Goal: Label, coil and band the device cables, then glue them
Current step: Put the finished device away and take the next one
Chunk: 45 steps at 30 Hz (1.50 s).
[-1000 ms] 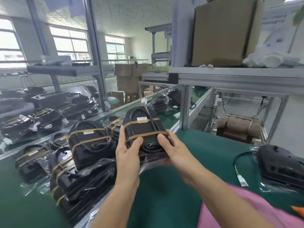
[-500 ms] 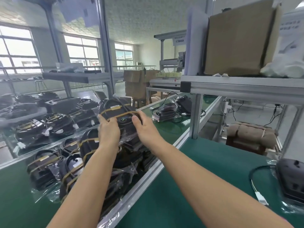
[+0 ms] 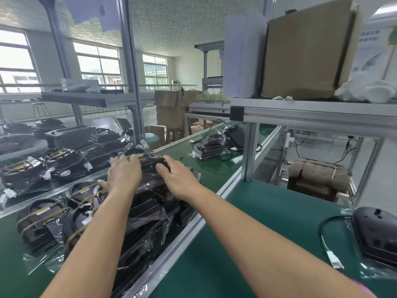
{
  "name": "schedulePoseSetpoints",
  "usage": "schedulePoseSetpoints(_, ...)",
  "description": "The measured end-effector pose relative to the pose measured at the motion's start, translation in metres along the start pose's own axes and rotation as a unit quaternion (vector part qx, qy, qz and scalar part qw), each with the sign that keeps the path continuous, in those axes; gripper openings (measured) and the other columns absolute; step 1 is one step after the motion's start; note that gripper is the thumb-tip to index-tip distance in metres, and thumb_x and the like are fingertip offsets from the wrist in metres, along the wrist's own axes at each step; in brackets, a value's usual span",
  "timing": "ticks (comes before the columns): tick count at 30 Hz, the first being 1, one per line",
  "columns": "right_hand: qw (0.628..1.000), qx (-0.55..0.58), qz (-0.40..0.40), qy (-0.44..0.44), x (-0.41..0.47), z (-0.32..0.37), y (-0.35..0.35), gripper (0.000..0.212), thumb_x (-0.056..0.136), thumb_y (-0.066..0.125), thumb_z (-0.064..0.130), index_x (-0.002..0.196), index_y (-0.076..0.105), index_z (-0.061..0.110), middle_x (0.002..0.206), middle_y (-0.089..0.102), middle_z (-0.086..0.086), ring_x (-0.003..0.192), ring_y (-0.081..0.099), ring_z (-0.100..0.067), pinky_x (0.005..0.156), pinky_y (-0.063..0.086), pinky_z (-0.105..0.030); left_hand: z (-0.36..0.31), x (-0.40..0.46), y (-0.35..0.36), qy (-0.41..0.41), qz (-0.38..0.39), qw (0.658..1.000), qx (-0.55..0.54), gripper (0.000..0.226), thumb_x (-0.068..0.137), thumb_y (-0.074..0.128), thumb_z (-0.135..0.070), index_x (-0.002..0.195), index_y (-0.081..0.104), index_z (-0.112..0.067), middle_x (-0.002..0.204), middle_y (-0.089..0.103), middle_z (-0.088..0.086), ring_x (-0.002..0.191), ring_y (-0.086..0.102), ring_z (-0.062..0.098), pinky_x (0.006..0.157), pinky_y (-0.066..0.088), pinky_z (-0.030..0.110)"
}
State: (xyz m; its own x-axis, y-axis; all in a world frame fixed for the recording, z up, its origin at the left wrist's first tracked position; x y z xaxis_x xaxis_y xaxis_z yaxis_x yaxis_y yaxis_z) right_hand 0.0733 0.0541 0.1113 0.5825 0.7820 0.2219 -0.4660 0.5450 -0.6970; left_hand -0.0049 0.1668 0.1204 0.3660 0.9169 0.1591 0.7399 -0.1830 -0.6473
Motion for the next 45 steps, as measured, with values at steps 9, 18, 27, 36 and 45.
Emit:
schedulePoseSetpoints(9, 0.994, -0.097, -0.048, 0.002, -0.047, -0.026, -0.028, 0.057, 0.102, 0.023, 0.052, 0.152, 0.025, 0.024, 0.158, 0.026, 0.003, 0.146, 0.018, -0.018, 0.116, -0.004, -0.055, -0.013, -0.023, -0.005, 0.078, -0.053, 0.980, 0.173, 0.064, 0.100, 0.019, -0.052, 0.136, 0.052, -0.010, 0.149, 0.043, 0.014, 0.140, 0.032, 0.032, 0.116, 0.000, 0.060)
schedulePoseSetpoints(18, 0.981, -0.143, -0.085, 0.101, -0.146, -0.088, -0.070, 0.055, 0.101, 0.021, 0.053, 0.152, 0.020, 0.032, 0.157, 0.025, 0.011, 0.145, 0.016, -0.009, 0.112, -0.015, -0.057, -0.061, -0.116, 0.052, 0.291, -0.030, 0.949, 0.119, 0.054, 0.101, 0.026, -0.047, 0.139, 0.050, -0.017, 0.150, 0.043, 0.004, 0.144, 0.028, 0.021, 0.118, -0.003, 0.047)
schedulePoseSetpoints(27, 0.939, -0.198, -0.163, 0.229, -0.252, -0.149, -0.101, 0.052, 0.102, 0.022, 0.050, 0.152, 0.015, 0.038, 0.158, 0.018, 0.015, 0.146, 0.009, -0.005, 0.113, -0.014, -0.056, -0.090, -0.243, 0.175, 0.268, 0.331, 0.897, -0.117, 0.035, 0.102, 0.040, -0.034, 0.122, 0.062, -0.015, 0.130, 0.060, -0.003, 0.128, 0.047, 0.016, 0.116, 0.021, 0.041)
schedulePoseSetpoints(36, 0.876, -0.275, -0.187, 0.349, -0.336, -0.212, -0.120, 0.053, 0.102, 0.020, 0.051, 0.152, 0.010, 0.041, 0.160, 0.008, 0.017, 0.147, 0.002, -0.007, 0.113, -0.009, -0.057, -0.130, -0.324, 0.255, 0.137, 0.485, 0.845, -0.181, 0.053, 0.099, 0.048, -0.035, 0.144, 0.042, -0.007, 0.144, 0.047, 0.007, 0.129, 0.047, 0.022, 0.107, 0.038, 0.035)
schedulePoseSetpoints(45, 0.845, -0.345, -0.184, 0.366, -0.365, -0.209, -0.109, 0.051, 0.070, 0.035, 0.050, 0.088, 0.080, 0.034, 0.099, 0.076, 0.004, 0.093, 0.073, -0.019, 0.105, 0.008, -0.054, -0.178, -0.345, 0.313, 0.035, 0.487, 0.860, -0.149, 0.066, 0.091, 0.061, -0.043, 0.134, 0.044, 0.004, 0.114, 0.056, 0.016, 0.095, 0.051, 0.030, 0.079, 0.038, 0.030)
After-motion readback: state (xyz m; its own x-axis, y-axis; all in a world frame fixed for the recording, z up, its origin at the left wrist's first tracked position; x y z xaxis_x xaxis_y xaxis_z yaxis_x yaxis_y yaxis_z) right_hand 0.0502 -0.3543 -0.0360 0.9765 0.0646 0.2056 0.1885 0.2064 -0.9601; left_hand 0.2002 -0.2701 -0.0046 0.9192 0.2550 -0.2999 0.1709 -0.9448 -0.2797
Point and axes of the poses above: each hand's wrist, its own x-axis towards the middle knuckle, its own y-axis out of the palm, z = x × y, the point moved 1 cm from there along x, towards the middle knuckle
